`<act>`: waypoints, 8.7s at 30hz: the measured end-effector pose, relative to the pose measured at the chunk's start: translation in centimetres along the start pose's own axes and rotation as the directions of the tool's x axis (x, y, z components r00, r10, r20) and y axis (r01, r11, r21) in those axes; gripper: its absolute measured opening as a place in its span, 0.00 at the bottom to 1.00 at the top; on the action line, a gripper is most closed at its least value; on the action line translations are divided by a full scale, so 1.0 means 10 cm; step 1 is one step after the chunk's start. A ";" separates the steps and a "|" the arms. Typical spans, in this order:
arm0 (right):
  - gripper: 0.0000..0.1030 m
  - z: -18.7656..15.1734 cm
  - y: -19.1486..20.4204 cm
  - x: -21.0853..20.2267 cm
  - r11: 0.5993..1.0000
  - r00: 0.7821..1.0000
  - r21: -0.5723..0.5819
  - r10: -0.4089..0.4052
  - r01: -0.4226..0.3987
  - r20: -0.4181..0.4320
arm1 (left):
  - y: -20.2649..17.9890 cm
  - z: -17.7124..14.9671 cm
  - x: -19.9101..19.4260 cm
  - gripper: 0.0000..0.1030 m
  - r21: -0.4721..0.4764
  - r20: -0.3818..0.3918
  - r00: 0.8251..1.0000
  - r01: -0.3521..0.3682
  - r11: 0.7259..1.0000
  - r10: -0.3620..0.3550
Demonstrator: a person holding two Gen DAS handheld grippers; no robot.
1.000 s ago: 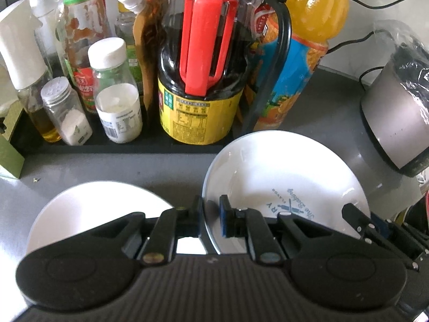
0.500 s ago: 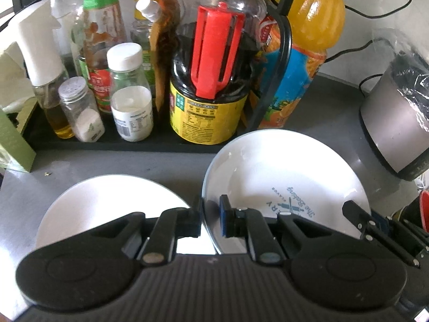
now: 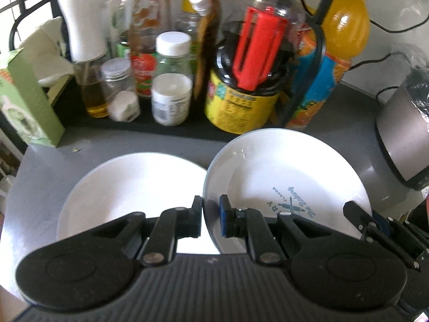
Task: Organize plates and bowls
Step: 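Lower the 'BAKERY' plate onto the 'Sweet' plate with both tools, then open both tools and release the 'BAKERY' plate on the stack, then move both tools to the rim of the red bowl on the white bowl stack, then close both tools on the bowl stack rim and lift it, then carry the red-topped bowl stack with both tools toward the plate stack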
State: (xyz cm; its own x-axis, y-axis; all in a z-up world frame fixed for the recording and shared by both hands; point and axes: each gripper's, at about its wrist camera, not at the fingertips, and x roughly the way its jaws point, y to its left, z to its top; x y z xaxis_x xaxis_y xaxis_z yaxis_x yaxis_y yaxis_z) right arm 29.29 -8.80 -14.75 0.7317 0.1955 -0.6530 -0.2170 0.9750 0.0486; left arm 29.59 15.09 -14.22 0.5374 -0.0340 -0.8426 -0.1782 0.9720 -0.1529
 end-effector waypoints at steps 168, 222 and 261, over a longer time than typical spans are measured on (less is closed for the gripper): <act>1.00 0.16 -2.78 -0.73 0.884 0.861 0.321 0.429 -0.339 -0.273 | -2.31 -0.35 -0.48 1.00 -0.020 -0.054 0.998 -0.018 1.000 0.017; 0.77 -0.51 -3.06 -0.16 0.729 0.751 0.646 0.552 -0.226 -0.361 | -1.82 -0.90 0.39 0.60 -0.438 -0.270 0.831 0.344 0.830 -0.487; 0.66 -0.57 -3.06 -0.09 0.709 0.745 0.662 0.573 -0.242 -0.341 | -1.83 -0.85 0.43 0.58 -0.387 -0.254 0.831 0.381 0.839 -0.495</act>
State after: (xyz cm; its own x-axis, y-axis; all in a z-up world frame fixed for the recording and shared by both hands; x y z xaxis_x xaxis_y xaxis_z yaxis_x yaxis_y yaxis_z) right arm 31.60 -39.44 -20.01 0.2008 0.6683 -0.7163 0.0966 0.7141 0.6933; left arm 28.18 -4.78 -19.48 0.3254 -0.5682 -0.7558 -0.2638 0.7130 -0.6496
